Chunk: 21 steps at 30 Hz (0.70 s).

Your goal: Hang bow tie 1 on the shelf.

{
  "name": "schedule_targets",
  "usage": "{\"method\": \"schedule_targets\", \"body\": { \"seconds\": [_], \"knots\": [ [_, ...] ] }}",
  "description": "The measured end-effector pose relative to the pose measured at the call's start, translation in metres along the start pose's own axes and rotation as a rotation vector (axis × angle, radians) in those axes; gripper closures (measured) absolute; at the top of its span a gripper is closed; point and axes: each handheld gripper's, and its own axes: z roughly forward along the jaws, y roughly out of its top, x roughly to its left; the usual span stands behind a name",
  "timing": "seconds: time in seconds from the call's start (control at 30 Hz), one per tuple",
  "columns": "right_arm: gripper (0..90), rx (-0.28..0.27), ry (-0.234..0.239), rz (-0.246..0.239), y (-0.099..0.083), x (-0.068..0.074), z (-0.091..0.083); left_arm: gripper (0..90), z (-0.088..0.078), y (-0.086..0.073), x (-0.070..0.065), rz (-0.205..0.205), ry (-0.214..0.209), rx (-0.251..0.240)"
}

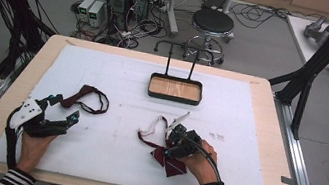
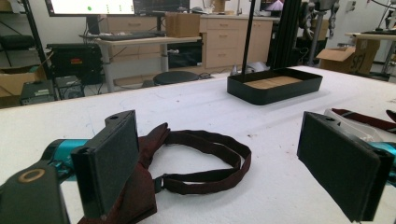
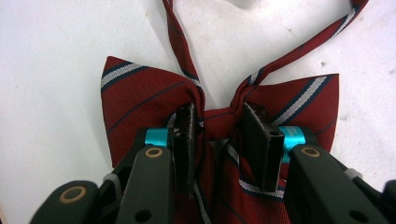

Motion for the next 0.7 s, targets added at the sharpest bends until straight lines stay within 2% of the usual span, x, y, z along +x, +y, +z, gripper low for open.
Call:
{"method": "schedule_targets", "body": {
  "seconds": [0.17, 0.33, 0.4, 0.43, 0.57, 0.6, 0.63, 0.67, 0.7],
  "knots": [
    [66.6, -0.014, 0.004, 0.006, -0.001, 0.0, -0.001, 13.2, 0.0, 0.0, 0.0, 0.0, 0.0, 0.0],
    [66.6, -0.044, -0.015, -0.016, -0.001, 0.001, -0.005, 13.2, 0.0, 0.0, 0.0, 0.0, 0.0, 0.0],
    [66.6, -0.078, -0.027, -0.029, -0.002, 0.001, -0.009, 13.2, 0.0, 0.0, 0.0, 0.0, 0.001, -0.002],
    [66.6, -0.078, -0.027, -0.029, -0.002, 0.001, -0.009, 13.2, 0.0, 0.0, 0.0, 0.0, 0.001, -0.001],
    [66.5, -0.137, -0.067, -0.043, -0.003, 0.001, -0.017, 13.3, 0.0, 0.0, 0.0, 0.0, 0.001, -0.001],
    [66.5, -0.137, -0.067, -0.043, -0.003, 0.001, -0.017, 13.3, 0.0, 0.0, 0.0, 0.0, 0.001, -0.001],
    [66.6, -0.163, -0.084, -0.049, -0.003, 0.001, -0.021, 13.2, 0.0, 0.0, 0.0, -0.001, 0.001, -0.001],
    [66.6, -0.163, -0.084, -0.049, -0.003, 0.001, -0.021, 13.2, 0.0, 0.0, 0.0, 0.001, 0.001, 0.0],
    [66.6, -0.196, -0.095, -0.048, -0.003, 0.0, -0.024, 13.3, 0.0, 0.0, 0.0, 0.0, 0.001, -0.001]
  ]
}}
